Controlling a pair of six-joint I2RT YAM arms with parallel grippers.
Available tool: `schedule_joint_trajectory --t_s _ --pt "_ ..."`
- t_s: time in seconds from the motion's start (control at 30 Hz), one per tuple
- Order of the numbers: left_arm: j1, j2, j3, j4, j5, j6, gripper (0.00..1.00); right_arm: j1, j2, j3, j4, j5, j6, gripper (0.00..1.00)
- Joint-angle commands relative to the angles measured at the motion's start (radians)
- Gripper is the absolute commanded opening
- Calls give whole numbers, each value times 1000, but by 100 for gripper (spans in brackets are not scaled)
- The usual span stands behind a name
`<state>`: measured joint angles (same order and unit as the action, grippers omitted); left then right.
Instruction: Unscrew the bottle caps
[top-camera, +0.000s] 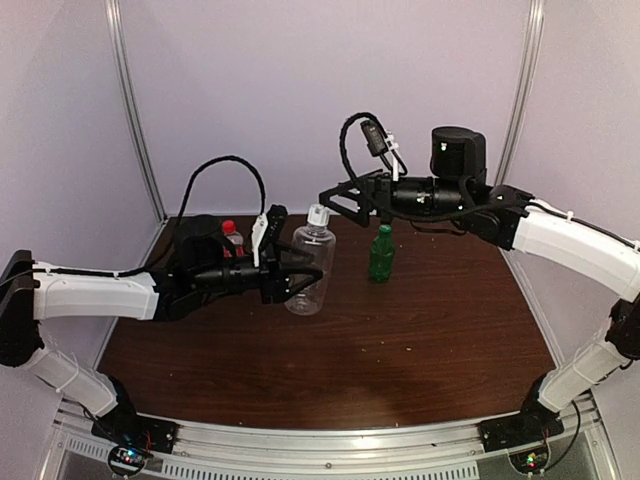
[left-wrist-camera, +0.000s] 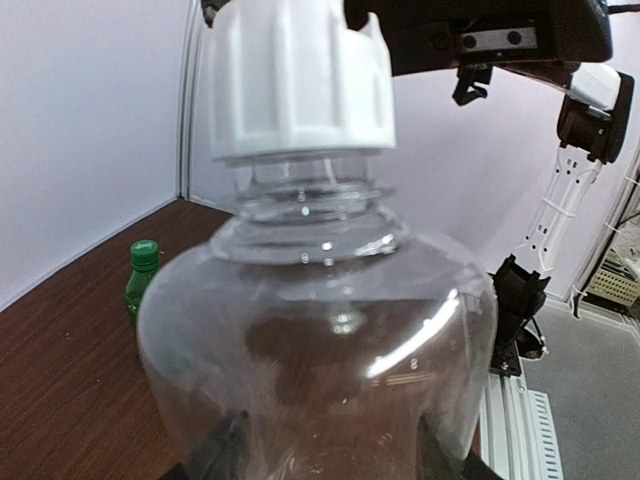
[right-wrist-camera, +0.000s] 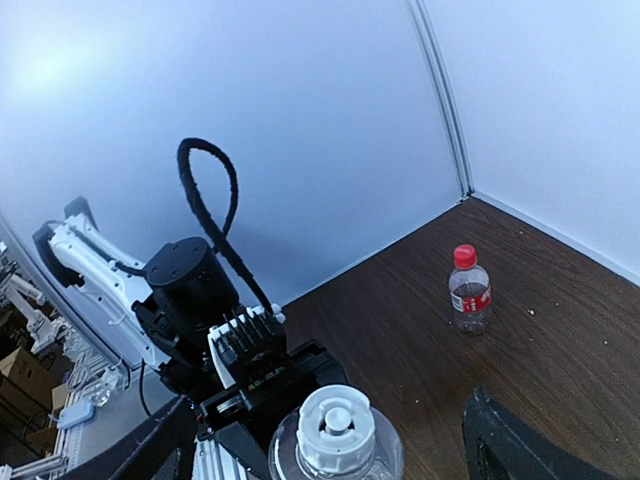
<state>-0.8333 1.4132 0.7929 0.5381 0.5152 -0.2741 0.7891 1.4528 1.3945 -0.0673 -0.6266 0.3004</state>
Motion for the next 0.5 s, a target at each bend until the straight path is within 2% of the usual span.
schedule_joint_trajectory --t_s 0.0,0.23,0.37,0.47 --pt "-7 -20 44 0 -132 5 38 42 14 6 6 261 91 93" --pt "-7 -19 46 -4 -161 1 38 88 83 58 -35 338 83 89" --pt "-7 -19 43 -4 -163 1 38 100 118 79 -38 325 74 77" --pt "-7 -21 40 -6 -165 3 38 103 131 87 -29 307 71 65"
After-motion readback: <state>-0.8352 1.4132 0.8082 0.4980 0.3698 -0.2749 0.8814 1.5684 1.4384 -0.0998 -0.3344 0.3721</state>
